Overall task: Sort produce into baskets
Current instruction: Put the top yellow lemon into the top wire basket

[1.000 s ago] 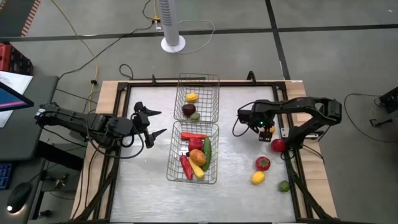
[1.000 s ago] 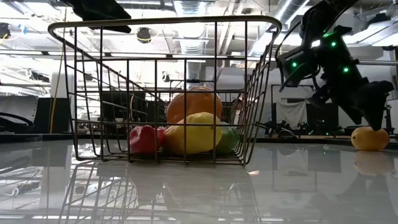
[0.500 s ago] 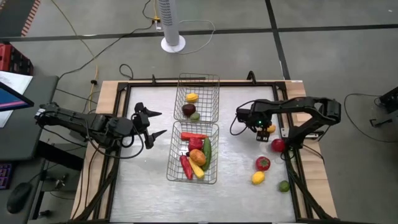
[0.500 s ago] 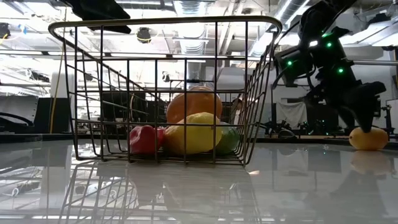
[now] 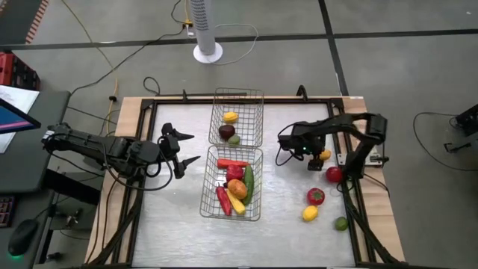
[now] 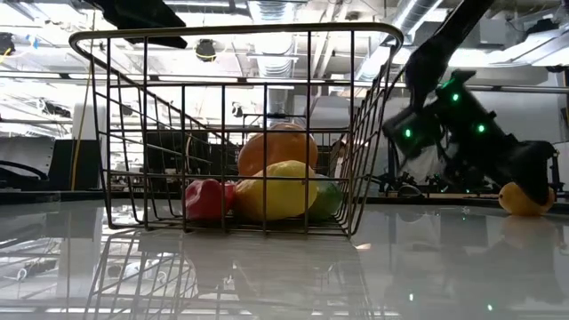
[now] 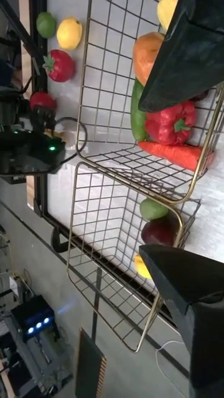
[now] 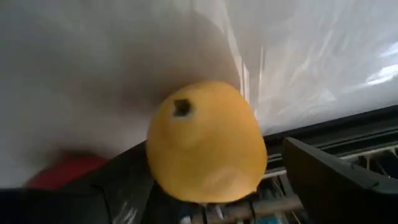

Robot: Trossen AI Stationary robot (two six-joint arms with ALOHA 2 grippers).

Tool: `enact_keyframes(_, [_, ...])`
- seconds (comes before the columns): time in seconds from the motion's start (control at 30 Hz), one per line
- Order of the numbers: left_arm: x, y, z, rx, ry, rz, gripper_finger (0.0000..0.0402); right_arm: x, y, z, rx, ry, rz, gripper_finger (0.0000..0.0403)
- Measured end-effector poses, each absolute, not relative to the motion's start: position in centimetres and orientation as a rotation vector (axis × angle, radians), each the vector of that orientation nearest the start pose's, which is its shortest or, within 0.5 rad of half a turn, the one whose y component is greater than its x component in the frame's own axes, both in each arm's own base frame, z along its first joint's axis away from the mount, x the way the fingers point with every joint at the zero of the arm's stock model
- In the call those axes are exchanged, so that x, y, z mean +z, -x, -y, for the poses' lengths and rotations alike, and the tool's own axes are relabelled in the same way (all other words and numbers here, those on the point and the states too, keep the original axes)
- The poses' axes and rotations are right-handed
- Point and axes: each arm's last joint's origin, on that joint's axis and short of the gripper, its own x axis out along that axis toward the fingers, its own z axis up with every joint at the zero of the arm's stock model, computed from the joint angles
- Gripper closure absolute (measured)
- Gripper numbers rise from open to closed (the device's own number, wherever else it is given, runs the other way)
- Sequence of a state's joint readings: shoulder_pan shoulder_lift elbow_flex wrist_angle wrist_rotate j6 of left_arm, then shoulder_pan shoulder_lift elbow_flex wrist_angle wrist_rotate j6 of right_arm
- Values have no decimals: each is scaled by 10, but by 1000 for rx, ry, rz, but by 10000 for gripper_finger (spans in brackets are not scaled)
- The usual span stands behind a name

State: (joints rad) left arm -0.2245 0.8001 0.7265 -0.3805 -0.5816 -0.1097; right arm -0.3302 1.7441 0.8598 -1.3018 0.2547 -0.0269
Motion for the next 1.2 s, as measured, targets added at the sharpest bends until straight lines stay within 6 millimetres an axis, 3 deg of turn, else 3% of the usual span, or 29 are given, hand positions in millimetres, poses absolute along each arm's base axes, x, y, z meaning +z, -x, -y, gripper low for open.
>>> enact_keyframes(0.23, [294,-167,22,374,-75,-405,50,114,-201,77,-217,-40,-2318,103])
enact_keyframes(0.33, [294,-167,22,373,-78,-405,50,114,-203,78,-217,-40,-2319,142])
enact_keyframes(0.43, [294,-167,22,372,-85,-406,50,122,-207,79,-230,-39,-2289,150])
enact_keyframes(0.53, [294,-167,22,372,-85,-406,50,143,-214,81,-265,-36,-2237,150])
enact_keyframes(0.67, [294,-167,22,372,-84,-406,50,190,-227,89,-438,64,-2078,142])
enact_keyframes(0.8, [294,-167,22,373,-84,-404,50,246,-242,99,-709,170,-1750,134])
enact_keyframes(0.93, [294,-167,22,375,-84,-403,50,295,-258,106,-888,106,-1333,131])
enact_keyframes(1.07, [294,-167,22,377,-83,-402,50,325,-277,106,-757,18,-981,129])
enact_keyframes(1.2, [294,-167,22,377,-84,-403,50,339,-300,107,-550,-4,-729,129])
